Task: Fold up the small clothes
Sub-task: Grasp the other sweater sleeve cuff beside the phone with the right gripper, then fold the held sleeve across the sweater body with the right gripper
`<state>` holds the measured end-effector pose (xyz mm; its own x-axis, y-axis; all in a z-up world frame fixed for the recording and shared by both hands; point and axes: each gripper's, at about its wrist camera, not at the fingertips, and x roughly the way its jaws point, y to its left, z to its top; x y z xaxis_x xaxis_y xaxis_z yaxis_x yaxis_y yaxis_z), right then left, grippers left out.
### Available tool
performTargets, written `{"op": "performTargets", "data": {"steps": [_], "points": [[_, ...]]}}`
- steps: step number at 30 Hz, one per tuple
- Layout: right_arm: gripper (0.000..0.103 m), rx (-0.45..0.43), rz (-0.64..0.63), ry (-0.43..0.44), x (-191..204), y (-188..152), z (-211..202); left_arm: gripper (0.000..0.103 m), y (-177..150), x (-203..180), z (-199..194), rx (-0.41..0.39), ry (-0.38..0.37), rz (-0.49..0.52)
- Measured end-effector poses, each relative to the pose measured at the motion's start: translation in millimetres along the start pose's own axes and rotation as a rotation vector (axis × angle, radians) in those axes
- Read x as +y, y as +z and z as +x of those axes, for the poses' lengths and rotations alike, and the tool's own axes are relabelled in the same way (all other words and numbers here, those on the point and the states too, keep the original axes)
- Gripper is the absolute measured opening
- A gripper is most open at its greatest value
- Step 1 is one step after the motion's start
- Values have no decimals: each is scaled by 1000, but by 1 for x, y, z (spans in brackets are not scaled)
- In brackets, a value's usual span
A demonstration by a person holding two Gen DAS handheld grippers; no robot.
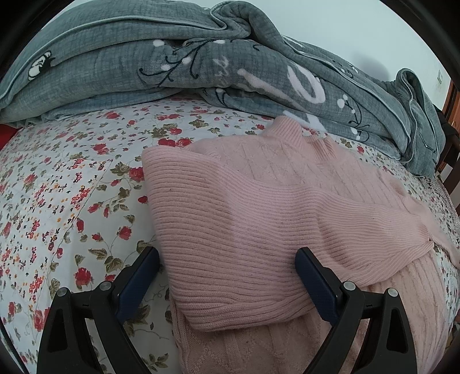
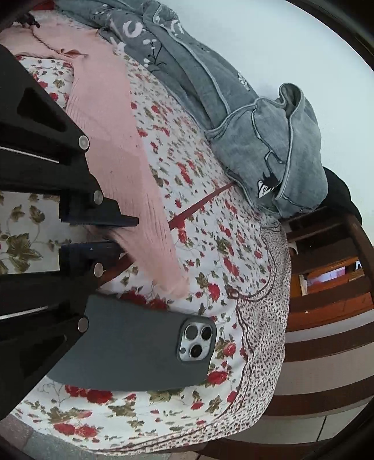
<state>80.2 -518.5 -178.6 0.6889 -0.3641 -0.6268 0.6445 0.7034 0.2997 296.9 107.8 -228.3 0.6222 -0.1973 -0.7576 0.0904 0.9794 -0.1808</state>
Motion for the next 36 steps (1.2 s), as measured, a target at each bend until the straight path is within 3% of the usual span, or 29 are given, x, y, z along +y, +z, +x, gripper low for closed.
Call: {"op": "performTargets", "data": {"steps": [8,11,17,20,23,29,33,36], "points": [[6,-180,-166,-2,53,-10,-34,96,-1,4,-3,-13,-20,-16],[6,-221,-239,33,92,-14,-50,96,-2,10,-9,-31,-41,-48],[6,-250,-422,143,208,-27,-89,96,-6,37,-32,-85,-95,-168],[6,-241,-470,213,267,-33,-96,96,-10,58,-42,-92,-106,-247],[6,-217,-538,326,340,-54,-106,96,-14,77,-57,-130,-44,-283],[6,-115,-687,530,463,-132,-123,96,-26,134,-81,-186,-4,-453],[6,-19,-764,608,513,-185,-123,96,-32,159,-94,-206,49,-487],[6,49,-817,602,533,-220,-110,96,-33,171,-97,-218,61,-507]]}}
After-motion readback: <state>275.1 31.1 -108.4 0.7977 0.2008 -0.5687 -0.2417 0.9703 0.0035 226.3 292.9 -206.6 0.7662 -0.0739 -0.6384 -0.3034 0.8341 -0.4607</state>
